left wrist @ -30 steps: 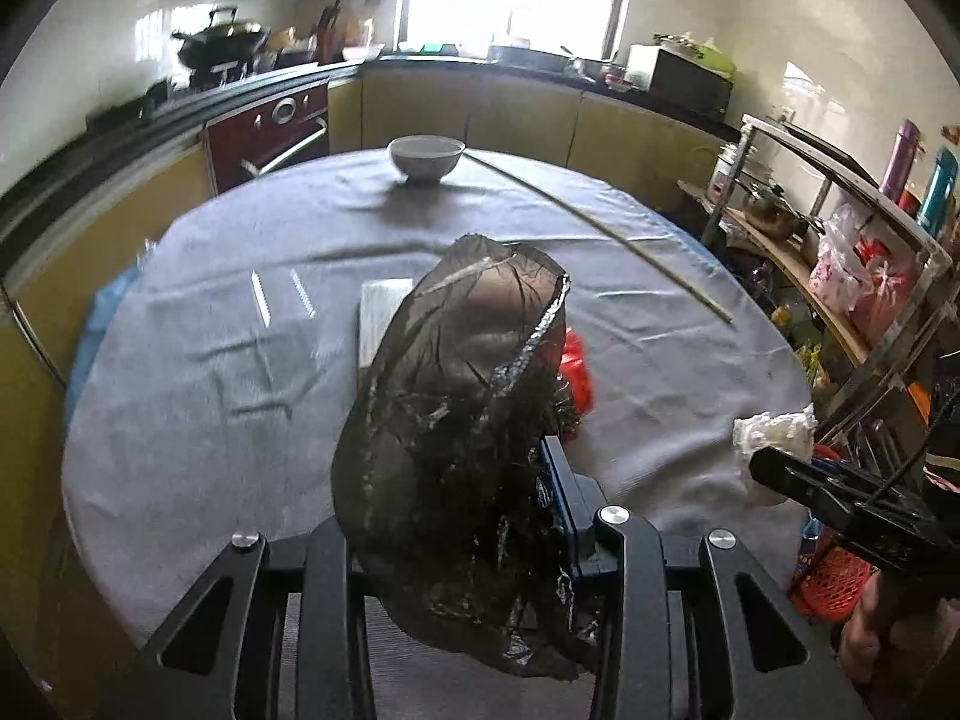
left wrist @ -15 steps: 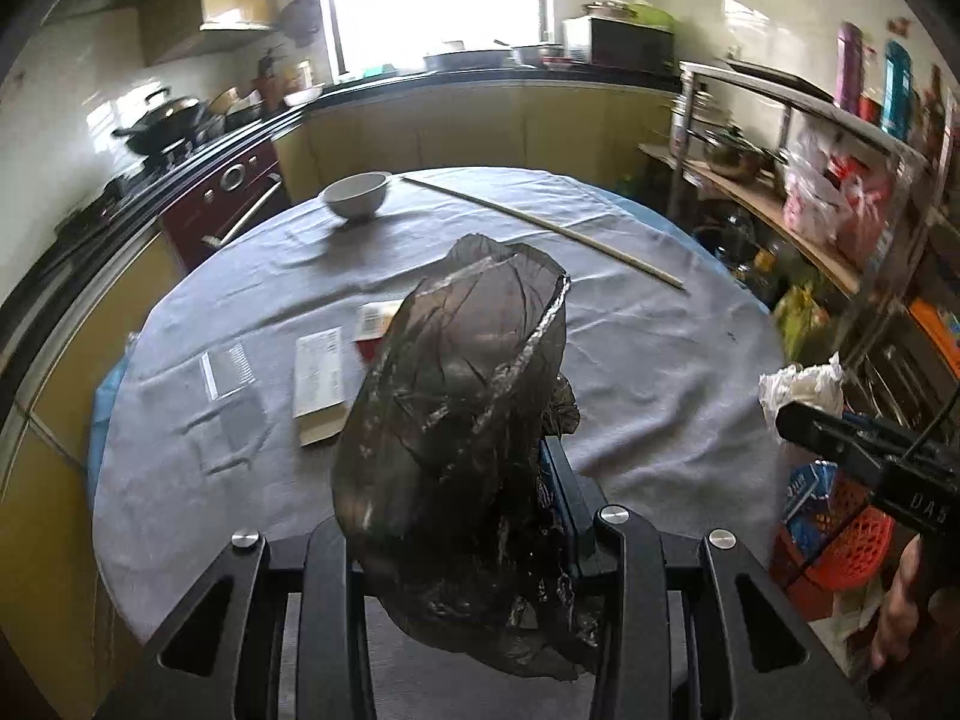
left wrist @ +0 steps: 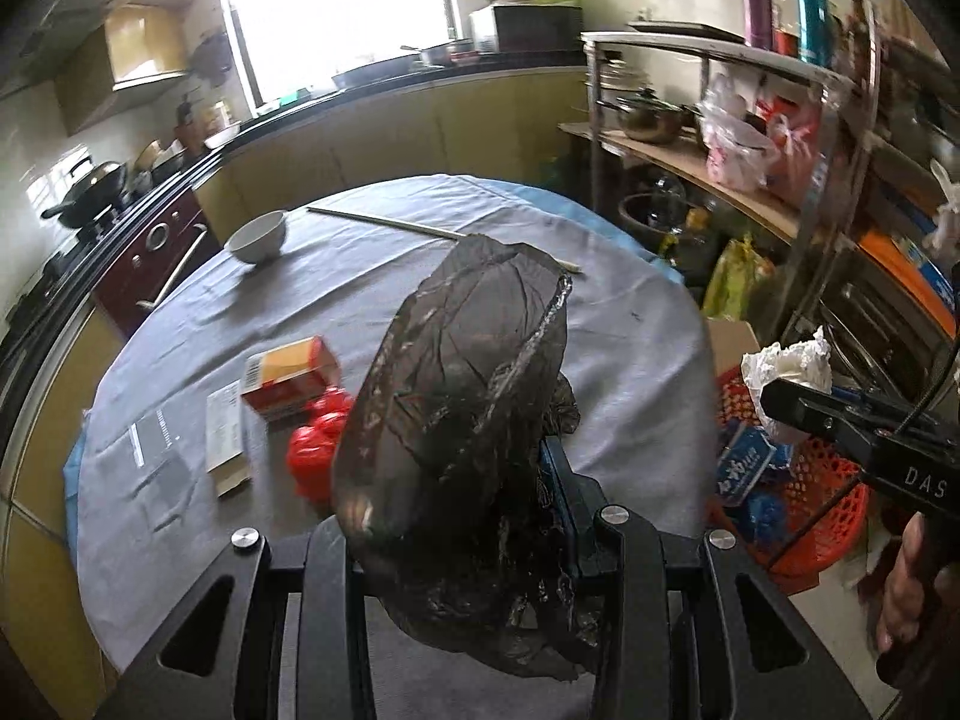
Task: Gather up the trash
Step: 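Carry the black bag and white tissue toward the red basket with both tools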
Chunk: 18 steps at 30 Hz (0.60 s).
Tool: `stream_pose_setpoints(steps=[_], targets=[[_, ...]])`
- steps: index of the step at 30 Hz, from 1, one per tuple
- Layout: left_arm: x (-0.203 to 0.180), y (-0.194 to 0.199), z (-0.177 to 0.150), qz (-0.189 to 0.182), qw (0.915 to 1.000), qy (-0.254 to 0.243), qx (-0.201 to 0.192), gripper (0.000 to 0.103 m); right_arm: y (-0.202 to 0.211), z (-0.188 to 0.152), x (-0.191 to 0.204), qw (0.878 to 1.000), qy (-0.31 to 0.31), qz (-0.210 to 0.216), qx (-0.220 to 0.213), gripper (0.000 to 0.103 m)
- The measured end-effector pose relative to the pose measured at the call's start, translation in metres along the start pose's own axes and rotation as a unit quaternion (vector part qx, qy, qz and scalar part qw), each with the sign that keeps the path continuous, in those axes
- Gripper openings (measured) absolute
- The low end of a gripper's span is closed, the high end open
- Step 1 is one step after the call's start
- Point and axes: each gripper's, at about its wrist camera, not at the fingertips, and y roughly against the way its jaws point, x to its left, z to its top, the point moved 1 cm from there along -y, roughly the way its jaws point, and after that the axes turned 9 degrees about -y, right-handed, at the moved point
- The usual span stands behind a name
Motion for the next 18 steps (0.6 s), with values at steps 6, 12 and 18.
stream_pose_setpoints(steps=[6,12,18], targets=[[-0.023,-0.003,0.011,-0.010,0.9996,-0.026,0.000,0.038,0.014,0.002,-0.022,1.000,-0.019,-0.011,-0.011,0.039],[-0.048,-0.006,0.021,-0.020,0.9985,-0.052,0.000,0.038,0.027,0.001,-0.042,0.999,-0.034,-0.022,-0.020,0.039],[-0.070,-0.010,0.029,-0.036,0.9968,-0.071,0.000,0.038,0.040,0.000,-0.065,0.998,-0.053,-0.036,-0.028,0.039]])
